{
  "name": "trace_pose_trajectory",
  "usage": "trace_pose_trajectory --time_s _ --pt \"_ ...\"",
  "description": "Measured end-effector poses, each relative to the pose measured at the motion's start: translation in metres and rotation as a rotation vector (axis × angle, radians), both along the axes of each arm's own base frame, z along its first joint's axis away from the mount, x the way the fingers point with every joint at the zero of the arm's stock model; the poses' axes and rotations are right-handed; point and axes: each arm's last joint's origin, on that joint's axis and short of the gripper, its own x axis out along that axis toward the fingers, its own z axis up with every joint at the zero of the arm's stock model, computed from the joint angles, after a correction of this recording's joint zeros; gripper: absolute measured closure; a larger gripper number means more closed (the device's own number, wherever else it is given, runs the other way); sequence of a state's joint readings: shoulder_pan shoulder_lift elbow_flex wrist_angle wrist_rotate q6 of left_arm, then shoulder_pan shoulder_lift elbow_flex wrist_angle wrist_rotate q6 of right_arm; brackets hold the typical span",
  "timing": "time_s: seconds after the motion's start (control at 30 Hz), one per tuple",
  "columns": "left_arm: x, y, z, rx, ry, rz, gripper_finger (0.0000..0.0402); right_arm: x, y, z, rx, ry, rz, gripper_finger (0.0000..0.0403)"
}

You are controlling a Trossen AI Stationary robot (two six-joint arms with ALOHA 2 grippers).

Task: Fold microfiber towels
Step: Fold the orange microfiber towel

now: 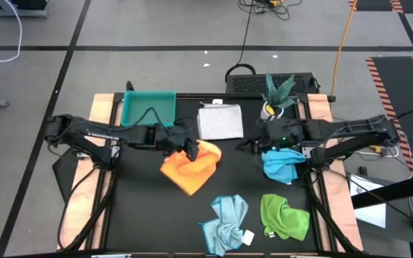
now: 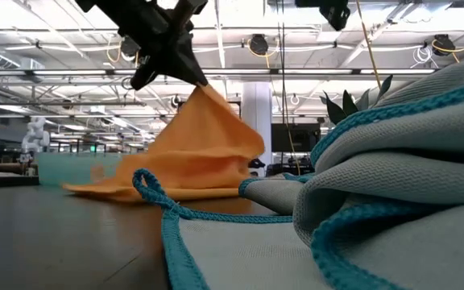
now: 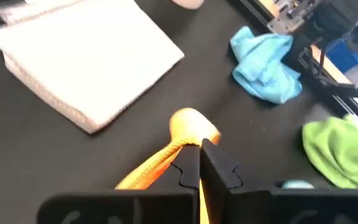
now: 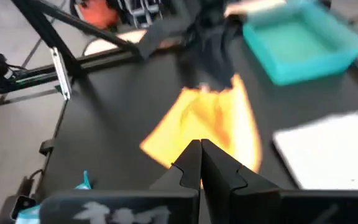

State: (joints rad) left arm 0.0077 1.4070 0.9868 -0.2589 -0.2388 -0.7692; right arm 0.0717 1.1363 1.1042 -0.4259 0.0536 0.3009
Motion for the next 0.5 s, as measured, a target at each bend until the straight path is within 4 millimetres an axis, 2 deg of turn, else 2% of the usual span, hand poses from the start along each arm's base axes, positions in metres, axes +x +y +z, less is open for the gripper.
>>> trace_pose_trajectory --time_s 0.13,0.27,0.4,0.5 --pt "-0.001 0.009 0.0 0.004 0.008 0.027 0.04 0.016 0.004 -0.021 0.006 0.112 -0.033 0.0403" --pt "-0.001 0.015 -0.001 0.008 0.017 0.043 0.0401 0.039 0.011 -0.05 -0.083 0.208 -0.028 0.0403" --pt "-0.004 0.019 -0.003 0.001 0.051 0.044 0.0401 0.062 0.015 -0.083 -0.163 0.312 0.049 0.0403" --pt "-0.006 0.019 -0.005 -0.011 0.079 0.042 0.0401 0.075 0.019 -0.106 -0.113 0.362 0.13 0.0398"
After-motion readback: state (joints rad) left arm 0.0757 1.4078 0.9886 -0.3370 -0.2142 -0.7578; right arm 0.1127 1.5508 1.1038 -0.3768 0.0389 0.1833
